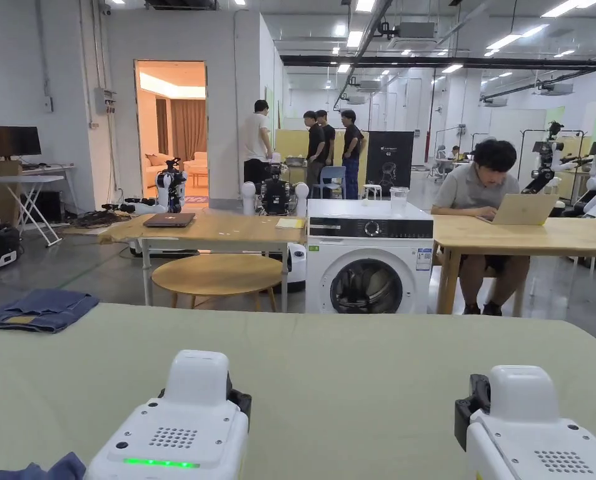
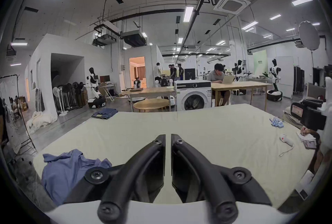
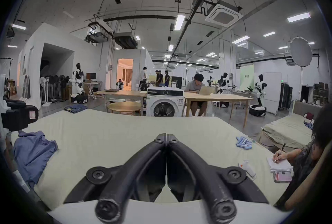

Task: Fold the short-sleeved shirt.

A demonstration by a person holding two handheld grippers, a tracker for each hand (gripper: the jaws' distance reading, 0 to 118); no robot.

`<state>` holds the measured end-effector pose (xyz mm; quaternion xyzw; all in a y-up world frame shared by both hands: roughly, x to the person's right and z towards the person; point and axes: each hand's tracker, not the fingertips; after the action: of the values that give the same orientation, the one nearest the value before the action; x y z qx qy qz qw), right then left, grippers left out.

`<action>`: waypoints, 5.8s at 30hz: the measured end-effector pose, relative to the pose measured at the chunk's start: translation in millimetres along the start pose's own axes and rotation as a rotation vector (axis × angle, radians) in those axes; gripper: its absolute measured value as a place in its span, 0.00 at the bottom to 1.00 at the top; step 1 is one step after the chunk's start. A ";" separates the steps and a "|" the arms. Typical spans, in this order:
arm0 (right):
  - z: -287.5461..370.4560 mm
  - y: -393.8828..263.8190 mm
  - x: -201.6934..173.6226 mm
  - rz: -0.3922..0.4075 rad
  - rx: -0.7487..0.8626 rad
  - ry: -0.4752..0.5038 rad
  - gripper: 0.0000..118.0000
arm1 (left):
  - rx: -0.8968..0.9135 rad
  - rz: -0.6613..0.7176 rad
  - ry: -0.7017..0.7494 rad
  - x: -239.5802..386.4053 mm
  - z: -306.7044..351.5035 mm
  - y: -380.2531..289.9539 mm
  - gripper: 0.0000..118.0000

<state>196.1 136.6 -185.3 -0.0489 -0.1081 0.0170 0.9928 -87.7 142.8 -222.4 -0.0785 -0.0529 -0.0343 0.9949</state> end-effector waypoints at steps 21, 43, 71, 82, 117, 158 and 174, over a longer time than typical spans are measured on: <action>-16.0 -18.6 -126.2 -0.008 -0.075 0.287 0.00 | -0.066 0.058 0.340 -139.8 44.6 -21.4 0.01; -21.4 -32.5 -258.2 0.013 -0.109 0.613 0.00 | -0.236 0.150 0.580 -275.6 78.4 -63.6 0.01; -61.0 -117.1 -248.5 0.106 -0.363 0.548 0.00 | -0.834 0.235 0.277 -335.3 -124.1 -207.3 0.34; -33.6 -98.7 -147.0 0.007 -0.314 0.399 0.00 | -0.632 0.190 0.217 -279.0 -92.6 -107.8 0.00; -3.8 -131.1 55.4 -0.071 -0.420 -0.051 0.00 | -0.747 0.029 -0.586 175.9 -230.5 -129.7 0.52; -13.9 -119.1 -24.3 -0.083 -0.372 0.102 0.00 | -0.747 0.093 0.115 -173.2 -148.6 -166.6 0.63; -71.0 -139.6 8.5 -0.049 -0.471 0.057 0.00 | -0.840 0.064 0.011 -151.2 -169.7 -169.7 0.00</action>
<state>223.0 -8.5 -238.5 -0.2770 -0.0823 -0.0344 0.9567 -233.7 -42.4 -379.9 -0.4788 -0.0266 -0.0224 0.8772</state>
